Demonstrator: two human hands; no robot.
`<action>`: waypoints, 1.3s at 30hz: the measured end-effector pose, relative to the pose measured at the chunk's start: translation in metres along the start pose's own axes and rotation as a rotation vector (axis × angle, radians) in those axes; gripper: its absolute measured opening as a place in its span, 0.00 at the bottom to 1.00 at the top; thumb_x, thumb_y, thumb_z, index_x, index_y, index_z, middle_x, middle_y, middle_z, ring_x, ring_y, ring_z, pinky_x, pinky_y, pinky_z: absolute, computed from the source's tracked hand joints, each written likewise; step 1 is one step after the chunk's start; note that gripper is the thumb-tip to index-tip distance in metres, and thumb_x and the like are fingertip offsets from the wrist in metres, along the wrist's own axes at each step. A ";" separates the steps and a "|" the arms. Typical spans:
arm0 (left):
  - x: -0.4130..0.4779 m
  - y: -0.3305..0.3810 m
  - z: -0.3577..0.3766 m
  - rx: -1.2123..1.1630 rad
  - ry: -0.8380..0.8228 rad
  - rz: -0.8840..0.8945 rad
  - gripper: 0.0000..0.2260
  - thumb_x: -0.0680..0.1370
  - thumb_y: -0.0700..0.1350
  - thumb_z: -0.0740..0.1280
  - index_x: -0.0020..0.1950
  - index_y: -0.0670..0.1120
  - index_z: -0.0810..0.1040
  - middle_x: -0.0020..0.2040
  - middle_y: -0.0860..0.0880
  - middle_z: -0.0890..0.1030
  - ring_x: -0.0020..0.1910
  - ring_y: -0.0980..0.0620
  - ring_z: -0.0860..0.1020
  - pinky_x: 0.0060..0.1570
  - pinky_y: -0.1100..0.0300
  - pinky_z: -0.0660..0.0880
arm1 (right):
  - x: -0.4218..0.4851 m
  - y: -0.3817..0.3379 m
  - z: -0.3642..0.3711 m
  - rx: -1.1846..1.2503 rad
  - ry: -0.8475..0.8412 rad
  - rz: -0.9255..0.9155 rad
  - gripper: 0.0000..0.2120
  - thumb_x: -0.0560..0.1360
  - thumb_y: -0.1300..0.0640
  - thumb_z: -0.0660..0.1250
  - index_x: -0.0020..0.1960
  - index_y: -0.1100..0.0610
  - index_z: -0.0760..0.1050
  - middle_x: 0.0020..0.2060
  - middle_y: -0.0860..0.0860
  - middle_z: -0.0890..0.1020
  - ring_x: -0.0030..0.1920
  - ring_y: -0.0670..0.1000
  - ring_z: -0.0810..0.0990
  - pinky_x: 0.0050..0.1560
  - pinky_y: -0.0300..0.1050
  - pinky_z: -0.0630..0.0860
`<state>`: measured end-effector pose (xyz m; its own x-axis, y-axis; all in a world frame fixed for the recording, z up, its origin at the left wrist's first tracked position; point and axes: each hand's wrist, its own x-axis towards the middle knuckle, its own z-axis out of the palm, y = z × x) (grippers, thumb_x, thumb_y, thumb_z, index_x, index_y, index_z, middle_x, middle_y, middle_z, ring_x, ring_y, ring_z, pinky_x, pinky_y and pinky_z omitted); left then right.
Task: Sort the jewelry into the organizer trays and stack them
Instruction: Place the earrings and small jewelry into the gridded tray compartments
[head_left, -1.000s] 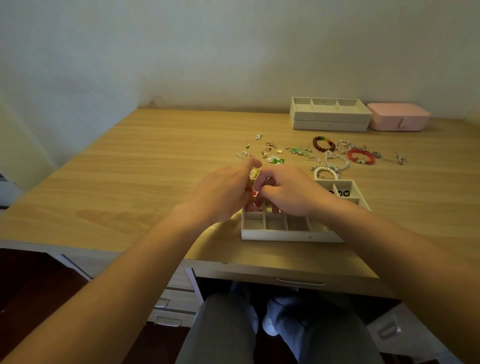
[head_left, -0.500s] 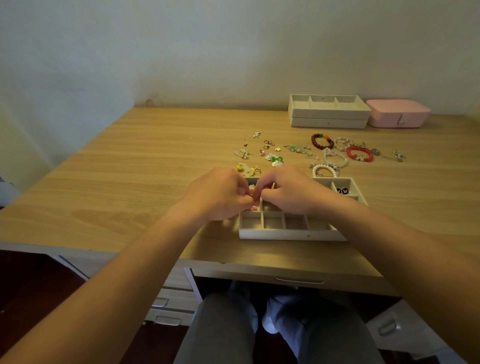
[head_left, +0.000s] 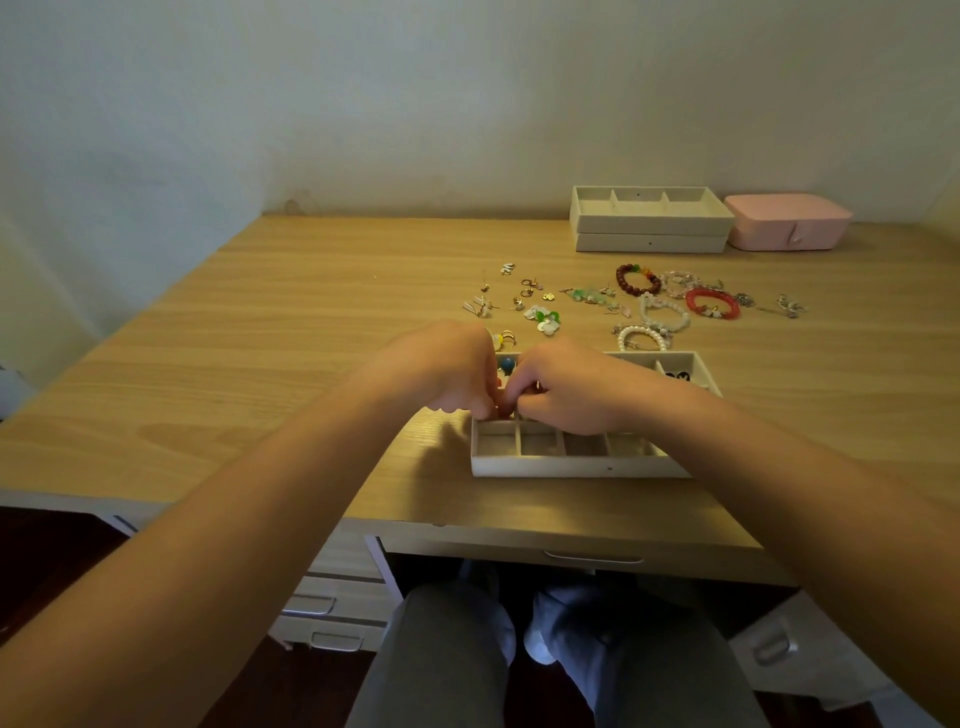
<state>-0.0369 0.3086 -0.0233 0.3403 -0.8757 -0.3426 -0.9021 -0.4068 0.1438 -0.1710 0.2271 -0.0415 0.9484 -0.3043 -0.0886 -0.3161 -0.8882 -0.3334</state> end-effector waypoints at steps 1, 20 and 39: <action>0.001 0.002 -0.002 0.021 0.010 -0.007 0.06 0.73 0.47 0.72 0.48 0.48 0.85 0.24 0.51 0.75 0.27 0.49 0.73 0.33 0.62 0.71 | 0.000 0.000 0.000 -0.004 0.000 0.000 0.14 0.78 0.61 0.62 0.50 0.54 0.87 0.43 0.52 0.84 0.45 0.53 0.78 0.44 0.45 0.74; 0.004 -0.024 0.014 -0.450 0.053 0.118 0.06 0.79 0.48 0.71 0.44 0.47 0.84 0.36 0.46 0.74 0.33 0.50 0.68 0.31 0.61 0.63 | 0.002 0.002 0.005 0.146 0.081 0.059 0.11 0.77 0.58 0.66 0.49 0.52 0.88 0.41 0.47 0.84 0.40 0.50 0.79 0.36 0.42 0.73; 0.004 -0.021 0.011 -0.468 0.043 0.060 0.14 0.80 0.42 0.67 0.33 0.47 0.76 0.25 0.51 0.63 0.21 0.54 0.59 0.22 0.66 0.54 | 0.005 0.000 0.018 0.020 0.353 0.027 0.07 0.77 0.48 0.71 0.49 0.47 0.87 0.39 0.42 0.80 0.42 0.46 0.77 0.42 0.47 0.77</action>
<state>-0.0194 0.3161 -0.0377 0.3106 -0.9074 -0.2831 -0.7077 -0.4196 0.5683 -0.1660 0.2324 -0.0592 0.8722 -0.4311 0.2312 -0.3373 -0.8723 -0.3540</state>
